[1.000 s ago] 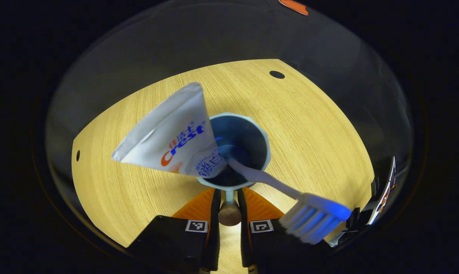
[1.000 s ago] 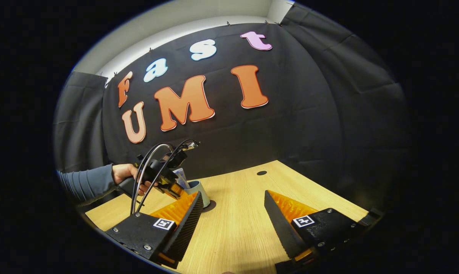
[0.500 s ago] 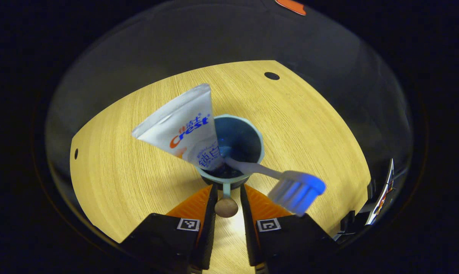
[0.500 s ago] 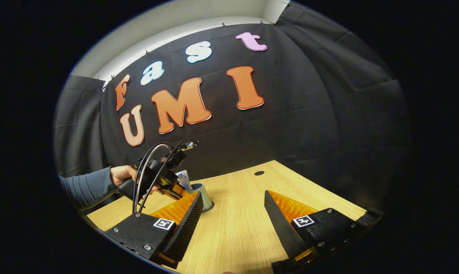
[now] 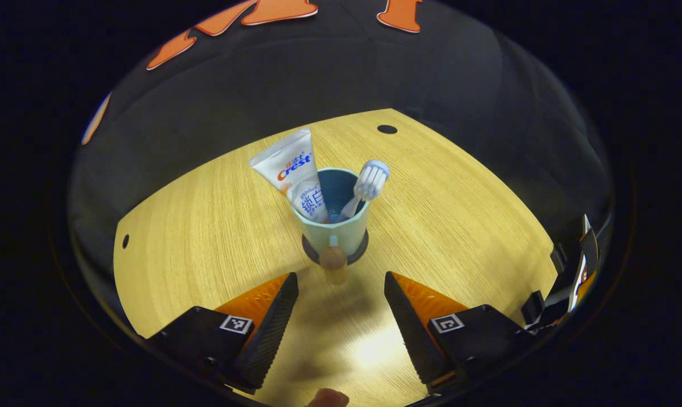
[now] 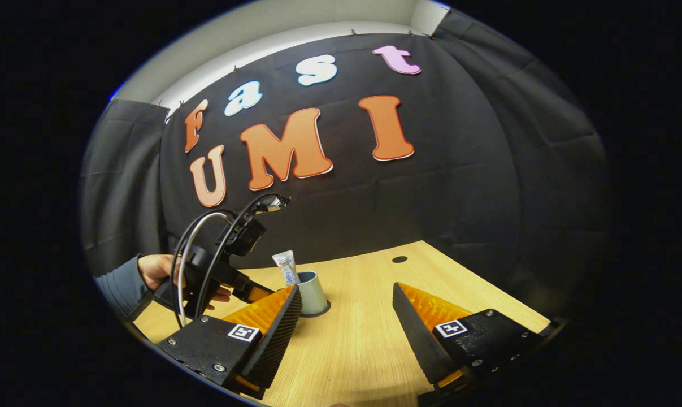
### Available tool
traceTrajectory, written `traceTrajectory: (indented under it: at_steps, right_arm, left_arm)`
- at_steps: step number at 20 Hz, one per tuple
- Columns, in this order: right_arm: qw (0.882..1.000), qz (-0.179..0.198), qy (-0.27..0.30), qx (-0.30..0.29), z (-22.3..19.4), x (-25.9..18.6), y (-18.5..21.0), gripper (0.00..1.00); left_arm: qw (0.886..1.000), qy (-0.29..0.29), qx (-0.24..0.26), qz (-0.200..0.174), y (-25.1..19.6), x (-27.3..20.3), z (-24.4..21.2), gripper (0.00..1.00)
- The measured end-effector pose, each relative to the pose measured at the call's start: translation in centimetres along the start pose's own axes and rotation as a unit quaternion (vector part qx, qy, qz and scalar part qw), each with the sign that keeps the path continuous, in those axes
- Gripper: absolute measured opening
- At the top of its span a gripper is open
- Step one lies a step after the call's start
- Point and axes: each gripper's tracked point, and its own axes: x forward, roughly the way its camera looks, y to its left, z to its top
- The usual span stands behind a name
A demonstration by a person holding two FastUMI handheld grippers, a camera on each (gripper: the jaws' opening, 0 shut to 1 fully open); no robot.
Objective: Put the toothbrush and toothpaste on the desktop into the cup, then pick up the cup and place it on the coaster on the desktop.
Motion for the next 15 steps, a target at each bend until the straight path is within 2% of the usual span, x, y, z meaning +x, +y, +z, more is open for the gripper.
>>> traceTrajectory:
  at_steps: [3,4,7,9,11,15]
  right_arm:
    - [1.0,0.018,-0.007,-0.009,0.7,1.2,2.2,0.98]
    - [1.0,0.023,-0.007,-0.012,0.7,1.6,2.9,0.98]
    - [0.999,0.028,-0.021,-0.026,1.5,2.9,4.6,0.98]
    - [0.998,0.032,-0.033,-0.031,2.3,3.5,5.6,0.97]
    - [0.997,0.045,-0.046,-0.033,2.9,4.3,6.8,0.97]
    - [0.994,0.076,-0.059,-0.044,3.1,5.1,9.3,0.97]
  left_arm:
    - [0.998,-0.059,-0.005,0.031,2.3,-1.9,0.7,0.99]
    - [0.996,-0.077,-0.01,0.044,2.6,-4.2,1.8,0.99]
    - [0.987,-0.14,-0.021,0.081,3.1,-7.8,2.6,0.99]
    - [0.976,-0.184,-0.035,0.109,3.4,-10.7,2.8,0.99]
    - [0.964,-0.225,-0.07,0.126,3.9,-13.6,2.4,0.98]
    - [0.926,-0.319,-0.107,0.172,7.8,-19.2,2.4,0.98]
